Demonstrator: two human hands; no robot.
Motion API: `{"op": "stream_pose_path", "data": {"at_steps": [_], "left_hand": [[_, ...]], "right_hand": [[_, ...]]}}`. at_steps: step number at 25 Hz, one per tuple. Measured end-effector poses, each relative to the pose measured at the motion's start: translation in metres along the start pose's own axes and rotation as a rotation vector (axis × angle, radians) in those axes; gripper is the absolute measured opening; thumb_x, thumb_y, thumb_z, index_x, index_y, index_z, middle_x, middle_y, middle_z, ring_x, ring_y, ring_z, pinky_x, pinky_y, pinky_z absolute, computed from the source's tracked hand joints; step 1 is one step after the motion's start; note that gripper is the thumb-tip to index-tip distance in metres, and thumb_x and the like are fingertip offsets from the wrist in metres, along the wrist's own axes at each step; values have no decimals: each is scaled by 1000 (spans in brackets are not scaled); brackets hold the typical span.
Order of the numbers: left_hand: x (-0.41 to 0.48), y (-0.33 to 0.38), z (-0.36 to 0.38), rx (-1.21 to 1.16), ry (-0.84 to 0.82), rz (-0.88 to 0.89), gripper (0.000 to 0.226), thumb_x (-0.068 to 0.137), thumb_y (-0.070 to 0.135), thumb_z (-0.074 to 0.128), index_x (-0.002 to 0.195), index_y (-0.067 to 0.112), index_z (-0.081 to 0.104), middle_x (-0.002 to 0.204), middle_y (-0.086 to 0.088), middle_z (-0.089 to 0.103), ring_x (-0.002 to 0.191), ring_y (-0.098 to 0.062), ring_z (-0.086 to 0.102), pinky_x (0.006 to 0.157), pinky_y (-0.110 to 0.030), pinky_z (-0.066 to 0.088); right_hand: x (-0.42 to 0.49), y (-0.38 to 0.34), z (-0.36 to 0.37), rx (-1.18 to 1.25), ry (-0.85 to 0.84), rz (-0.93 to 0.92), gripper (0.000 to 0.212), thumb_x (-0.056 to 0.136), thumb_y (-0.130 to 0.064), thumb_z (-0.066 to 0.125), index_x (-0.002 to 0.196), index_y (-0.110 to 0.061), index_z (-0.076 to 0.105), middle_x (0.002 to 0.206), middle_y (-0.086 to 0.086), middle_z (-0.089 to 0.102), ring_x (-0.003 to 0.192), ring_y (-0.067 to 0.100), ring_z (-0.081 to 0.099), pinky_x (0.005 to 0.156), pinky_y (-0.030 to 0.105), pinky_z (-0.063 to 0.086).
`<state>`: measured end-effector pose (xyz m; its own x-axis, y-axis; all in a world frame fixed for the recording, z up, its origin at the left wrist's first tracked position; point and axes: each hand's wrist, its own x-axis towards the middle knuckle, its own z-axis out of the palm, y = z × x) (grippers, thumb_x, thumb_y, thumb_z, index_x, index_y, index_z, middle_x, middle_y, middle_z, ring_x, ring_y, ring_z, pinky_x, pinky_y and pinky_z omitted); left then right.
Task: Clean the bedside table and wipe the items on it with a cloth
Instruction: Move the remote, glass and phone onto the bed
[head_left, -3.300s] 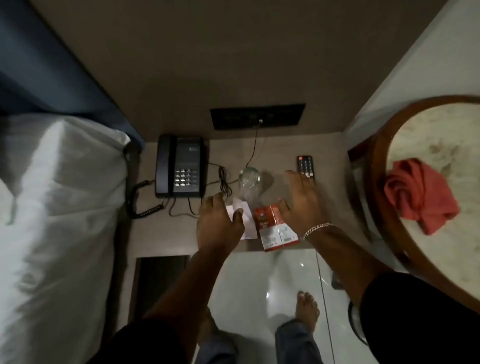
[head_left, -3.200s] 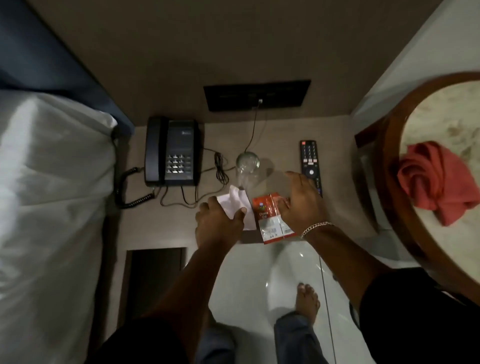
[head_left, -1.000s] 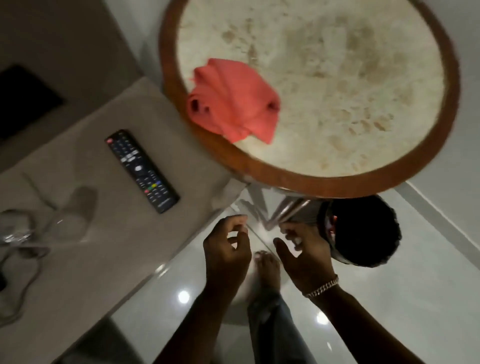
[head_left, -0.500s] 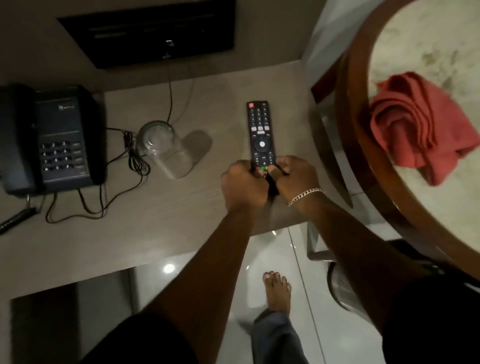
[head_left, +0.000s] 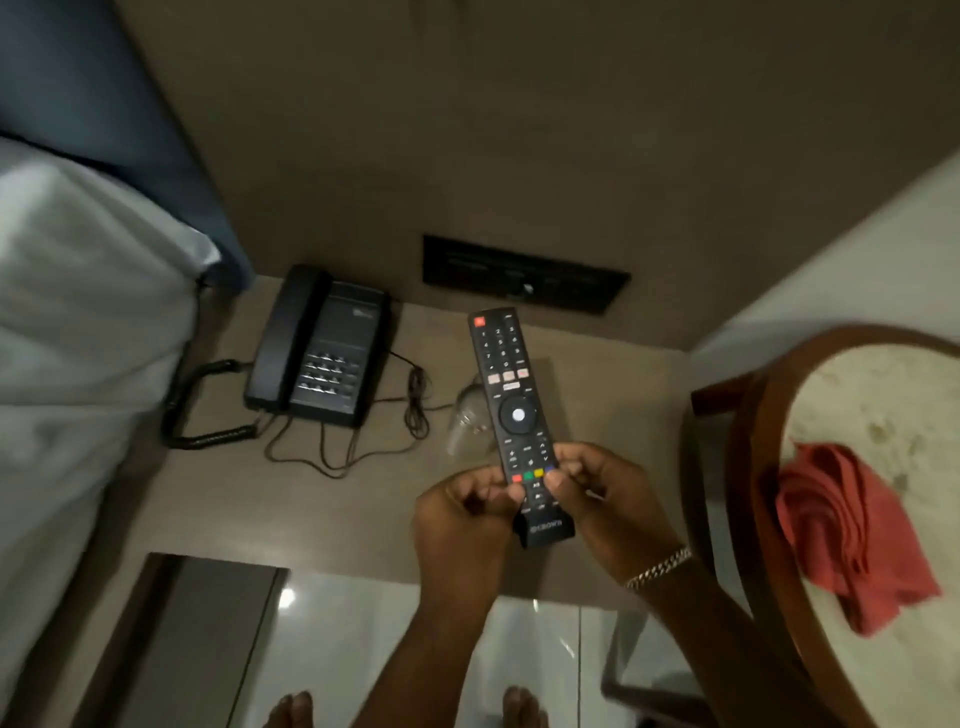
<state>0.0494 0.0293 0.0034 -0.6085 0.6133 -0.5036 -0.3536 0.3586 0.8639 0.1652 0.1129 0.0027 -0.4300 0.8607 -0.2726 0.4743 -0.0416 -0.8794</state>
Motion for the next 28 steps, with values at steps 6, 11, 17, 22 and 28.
{"op": "stream_pose_path", "data": {"at_steps": [6, 11, 17, 22, 28], "left_hand": [[8, 57, -147, -216, 335, 73, 14, 79, -2, 70, 85, 9, 76, 69, -9, 74, 57, -11, 63, 55, -21, 53], [26, 90, -308, -250, 639, 133, 11, 78, 6, 74, 79, 17, 76, 68, -2, 77, 63, -16, 71, 65, -33, 60], [55, 115, -466, -141, 968, 67, 17, 75, 21, 75, 58, 25, 71, 54, 2, 71, 62, -21, 72, 78, -42, 58], [80, 123, -512, -71, 1009, 89, 37, 75, 7, 71, 55, 34, 58, 57, 16, 61, 61, -1, 64, 81, -30, 53], [64, 90, -443, 41, 1075, 156, 21, 82, 9, 66, 101, 16, 72, 90, 6, 69, 79, -8, 65, 70, -3, 39]], "right_hand": [[25, -130, 139, -24, -337, -135, 26, 87, 2, 61, 98, -21, 68, 82, -8, 73, 72, 0, 70, 66, 15, 53], [31, -232, 312, -66, -551, -243, 18, 85, -1, 64, 98, -11, 72, 88, 7, 74, 80, 18, 69, 81, 33, 58], [29, -305, 497, -265, -635, -410, 19, 83, -11, 66, 100, -9, 75, 97, 9, 77, 83, 11, 67, 82, 24, 53], [30, -308, 555, -374, -438, -619, 15, 79, -23, 68, 84, -10, 75, 83, 11, 76, 83, 28, 69, 76, 36, 55], [25, -263, 476, -239, -324, -737, 9, 80, -22, 69, 81, -13, 72, 78, 3, 72, 70, 15, 62, 67, 21, 47]]}}
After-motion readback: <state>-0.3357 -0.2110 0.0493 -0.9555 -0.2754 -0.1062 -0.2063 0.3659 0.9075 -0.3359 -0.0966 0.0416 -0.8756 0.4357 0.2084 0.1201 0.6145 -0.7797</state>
